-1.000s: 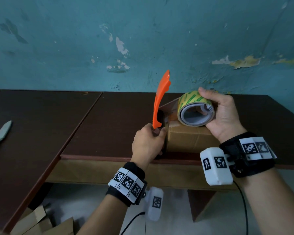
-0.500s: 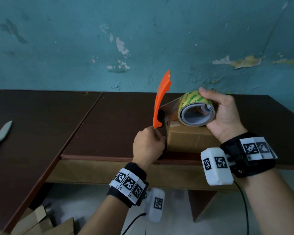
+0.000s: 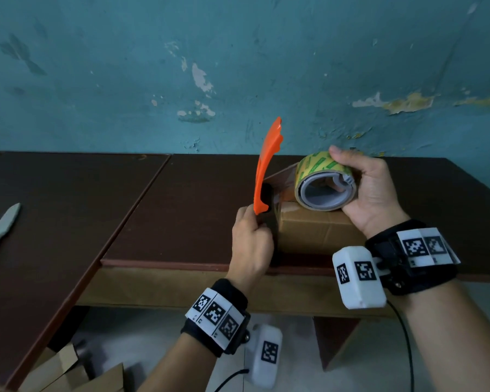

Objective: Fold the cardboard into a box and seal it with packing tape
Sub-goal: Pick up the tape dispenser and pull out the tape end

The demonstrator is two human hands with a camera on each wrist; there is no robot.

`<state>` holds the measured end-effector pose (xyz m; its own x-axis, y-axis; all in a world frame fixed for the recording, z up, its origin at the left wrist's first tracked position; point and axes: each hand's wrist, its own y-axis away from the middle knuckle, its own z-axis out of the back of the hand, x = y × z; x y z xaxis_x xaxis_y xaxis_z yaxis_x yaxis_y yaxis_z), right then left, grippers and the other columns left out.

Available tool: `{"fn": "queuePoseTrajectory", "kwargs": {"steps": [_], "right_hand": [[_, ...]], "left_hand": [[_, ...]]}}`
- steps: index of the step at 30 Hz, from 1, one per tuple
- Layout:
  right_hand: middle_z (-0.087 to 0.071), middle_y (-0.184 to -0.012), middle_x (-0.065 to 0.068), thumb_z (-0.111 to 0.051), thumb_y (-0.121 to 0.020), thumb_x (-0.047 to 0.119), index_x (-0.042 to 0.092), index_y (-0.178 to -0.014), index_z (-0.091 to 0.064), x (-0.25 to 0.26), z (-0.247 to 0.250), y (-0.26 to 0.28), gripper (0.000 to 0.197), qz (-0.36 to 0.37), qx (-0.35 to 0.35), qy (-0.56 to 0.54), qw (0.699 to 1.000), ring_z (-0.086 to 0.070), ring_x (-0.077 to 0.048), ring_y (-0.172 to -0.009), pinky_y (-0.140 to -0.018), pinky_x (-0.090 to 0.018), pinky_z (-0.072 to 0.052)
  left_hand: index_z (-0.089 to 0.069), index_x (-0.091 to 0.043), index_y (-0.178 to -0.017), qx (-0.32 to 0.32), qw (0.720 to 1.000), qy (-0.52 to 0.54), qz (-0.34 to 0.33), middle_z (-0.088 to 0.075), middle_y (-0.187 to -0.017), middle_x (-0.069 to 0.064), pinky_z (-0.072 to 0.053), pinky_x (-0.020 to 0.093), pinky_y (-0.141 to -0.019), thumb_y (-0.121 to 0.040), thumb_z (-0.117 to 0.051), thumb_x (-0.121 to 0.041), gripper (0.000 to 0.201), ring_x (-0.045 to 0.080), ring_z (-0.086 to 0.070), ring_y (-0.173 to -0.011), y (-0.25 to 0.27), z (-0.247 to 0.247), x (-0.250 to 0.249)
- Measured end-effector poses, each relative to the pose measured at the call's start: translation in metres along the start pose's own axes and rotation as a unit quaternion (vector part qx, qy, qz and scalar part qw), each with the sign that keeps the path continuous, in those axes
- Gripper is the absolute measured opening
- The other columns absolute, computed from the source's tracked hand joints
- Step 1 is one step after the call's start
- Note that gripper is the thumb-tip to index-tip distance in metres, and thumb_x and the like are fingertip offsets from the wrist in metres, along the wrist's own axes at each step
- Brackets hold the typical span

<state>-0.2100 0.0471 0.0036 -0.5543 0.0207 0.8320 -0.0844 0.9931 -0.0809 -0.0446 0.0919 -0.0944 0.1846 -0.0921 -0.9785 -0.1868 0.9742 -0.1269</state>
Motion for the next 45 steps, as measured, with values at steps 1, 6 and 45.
{"fn": "queuePoseTrajectory", "kwargs": {"steps": [1, 6, 45], "right_hand": [[-0.073, -0.075, -0.01, -0.069, -0.074, 0.012, 0.011, -0.06, -0.076, 0.0, 0.0, 0.0, 0.016, -0.001, 0.001, 0.001, 1.0, -0.072, -0.025, -0.072, -0.079, -0.04, -0.061], [-0.072, -0.078, -0.013, -0.071, -0.072, 0.013, 0.008, -0.068, -0.074, 0.0, 0.001, 0.0, 0.007, -0.005, -0.005, 0.003, 1.0, -0.071, -0.027, -0.074, -0.082, -0.042, -0.06], [-0.07, -0.096, -0.005, -0.074, -0.067, -0.021, 0.008, -0.107, -0.062, 0.003, 0.05, 0.003, 0.052, 0.208, 0.031, 0.359, 0.909, -0.068, -0.01, -0.088, -0.078, -0.027, -0.057]], "left_hand": [[-0.064, -0.022, -0.111, 0.028, 0.998, 0.052, 0.009, -0.063, -0.102, 0.006, -0.045, 0.04, -0.074, -0.074, -0.048, -0.002, 0.046, 0.028, -0.057, -0.092, 0.001, 0.0, -0.001], [-0.052, -0.019, -0.147, 0.156, 0.973, 0.168, 0.01, -0.067, -0.139, -0.001, -0.051, 0.03, -0.105, -0.072, -0.056, -0.011, 0.075, 0.016, -0.06, -0.13, 0.008, -0.001, -0.005], [-0.068, -0.013, -0.133, 0.128, 0.986, 0.093, -0.048, -0.076, -0.124, -0.005, -0.045, 0.011, -0.097, -0.101, -0.063, -0.042, 0.043, -0.001, -0.067, -0.117, -0.016, -0.036, -0.002]]}}
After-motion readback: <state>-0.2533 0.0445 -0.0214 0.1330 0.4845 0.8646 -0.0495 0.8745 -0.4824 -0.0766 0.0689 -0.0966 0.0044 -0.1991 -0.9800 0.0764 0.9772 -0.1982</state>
